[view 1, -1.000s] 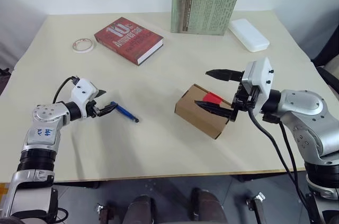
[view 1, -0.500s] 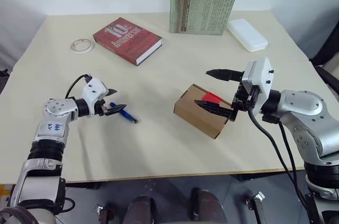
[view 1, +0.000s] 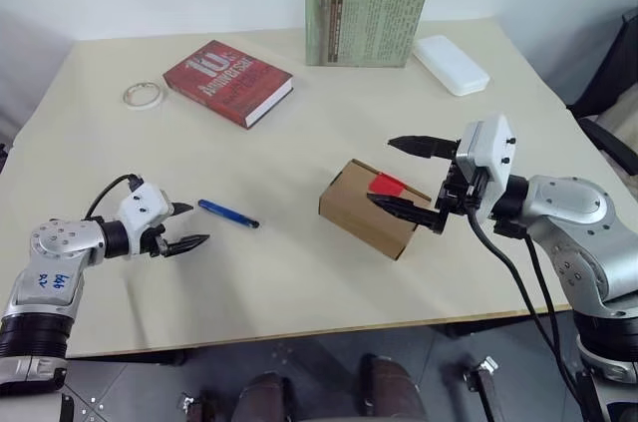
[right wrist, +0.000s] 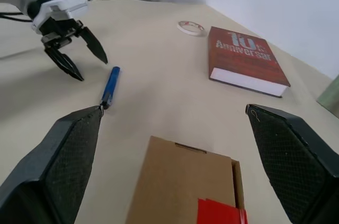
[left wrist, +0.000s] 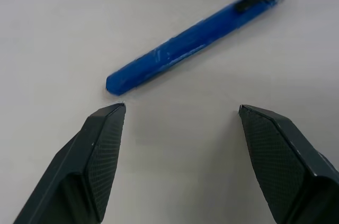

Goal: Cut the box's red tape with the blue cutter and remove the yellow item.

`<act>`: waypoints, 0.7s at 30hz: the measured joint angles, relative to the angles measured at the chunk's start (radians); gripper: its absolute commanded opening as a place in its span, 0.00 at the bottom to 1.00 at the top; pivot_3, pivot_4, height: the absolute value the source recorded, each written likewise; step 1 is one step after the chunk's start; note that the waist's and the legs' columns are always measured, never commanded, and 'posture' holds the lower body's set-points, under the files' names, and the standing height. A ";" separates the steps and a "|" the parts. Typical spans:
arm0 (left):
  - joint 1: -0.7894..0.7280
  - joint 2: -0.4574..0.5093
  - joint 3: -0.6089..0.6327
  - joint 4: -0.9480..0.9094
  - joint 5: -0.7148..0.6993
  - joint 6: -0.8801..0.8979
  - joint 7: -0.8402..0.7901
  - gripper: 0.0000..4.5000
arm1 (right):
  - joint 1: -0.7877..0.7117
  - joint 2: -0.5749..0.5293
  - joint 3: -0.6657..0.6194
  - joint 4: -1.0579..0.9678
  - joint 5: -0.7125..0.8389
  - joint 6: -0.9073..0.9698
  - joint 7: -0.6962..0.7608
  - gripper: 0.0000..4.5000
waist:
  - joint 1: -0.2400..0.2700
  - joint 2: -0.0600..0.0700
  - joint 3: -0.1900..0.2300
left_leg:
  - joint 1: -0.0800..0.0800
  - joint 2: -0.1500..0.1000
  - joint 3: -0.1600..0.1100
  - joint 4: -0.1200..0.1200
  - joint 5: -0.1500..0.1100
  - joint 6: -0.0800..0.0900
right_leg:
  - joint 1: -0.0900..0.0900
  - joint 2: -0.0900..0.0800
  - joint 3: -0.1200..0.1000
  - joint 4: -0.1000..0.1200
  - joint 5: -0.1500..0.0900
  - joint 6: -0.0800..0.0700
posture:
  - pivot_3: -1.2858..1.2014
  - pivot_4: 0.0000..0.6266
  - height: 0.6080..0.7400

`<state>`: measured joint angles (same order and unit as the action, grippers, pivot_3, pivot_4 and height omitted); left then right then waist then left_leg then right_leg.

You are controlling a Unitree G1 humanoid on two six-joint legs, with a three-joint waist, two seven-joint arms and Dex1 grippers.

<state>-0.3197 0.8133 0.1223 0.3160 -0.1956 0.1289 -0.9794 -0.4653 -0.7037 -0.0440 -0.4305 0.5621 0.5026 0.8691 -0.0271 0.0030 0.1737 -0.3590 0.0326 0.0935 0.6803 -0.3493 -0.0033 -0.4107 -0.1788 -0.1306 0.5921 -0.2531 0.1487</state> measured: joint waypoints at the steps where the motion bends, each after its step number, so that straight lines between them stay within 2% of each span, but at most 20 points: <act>1: -0.022 -0.019 0.000 0.013 -0.007 0.020 0.006 0.81 | -0.006 0.004 0.007 0.000 -0.001 -0.003 0.008 1.00 | 0.003 -0.001 0.000 | -0.001 0.000 0.000 0.001 0.000 0.000 | 0.000 0.000 0.000 0.000 0.000 0.000 | 0.52 0.24 1.00; 4: -0.112 -0.070 0.000 0.067 -0.021 0.062 0.042 0.81 | -0.022 0.015 0.060 0.000 -0.010 -0.026 0.037 1.00 | 0.020 -0.005 0.002 | -0.005 0.000 -0.001 0.004 0.000 0.000 | -0.002 0.000 -0.001 0.000 0.000 0.000 | 0.52 0.24 1.00; 9: -0.234 -0.091 0.005 0.165 -0.030 0.051 0.057 0.81 | -0.022 0.015 0.113 0.003 -0.038 -0.052 0.069 1.00 | 0.024 -0.008 0.001 | -0.009 -0.001 -0.001 0.004 -0.001 0.001 | -0.005 0.000 -0.004 -0.002 0.001 0.002 | 0.52 0.24 1.00; 13: -0.359 -0.142 0.002 0.331 -0.027 0.001 0.059 0.81 | -0.024 0.040 0.122 0.008 -0.056 -0.068 0.070 1.00 | 0.026 -0.009 0.002 | -0.011 -0.001 -0.001 0.004 -0.002 0.001 | -0.005 0.000 -0.006 -0.004 0.002 0.003 | 0.52 0.24 1.00; 18: -0.417 -0.149 -0.066 0.502 0.049 -0.121 0.035 0.81 | -0.020 0.044 0.122 0.008 -0.068 -0.067 0.066 1.00 | 0.021 -0.009 0.002 | -0.010 -0.001 -0.001 0.003 -0.002 0.002 | -0.005 0.000 -0.006 -0.003 0.002 0.003 | 0.52 0.24 1.00; 21: -0.449 -0.141 -0.107 0.541 0.087 -0.181 -0.016 0.81 | -0.020 0.045 0.122 0.007 -0.068 -0.065 0.060 1.00 | 0.022 -0.009 0.002 | -0.009 -0.001 0.000 0.003 -0.002 0.002 | -0.005 0.000 -0.006 -0.004 0.002 0.003 | 0.52 0.24 1.00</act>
<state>-0.7682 0.6724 0.0150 0.8573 -0.1090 -0.0517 -0.9952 -0.4851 -0.6586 0.0777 -0.4238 0.4937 0.4372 0.9296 -0.0053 -0.0063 0.1752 -0.3685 0.0315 0.0935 0.6834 -0.3513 -0.0015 -0.4153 -0.1790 -0.1362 0.5884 -0.2514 0.1515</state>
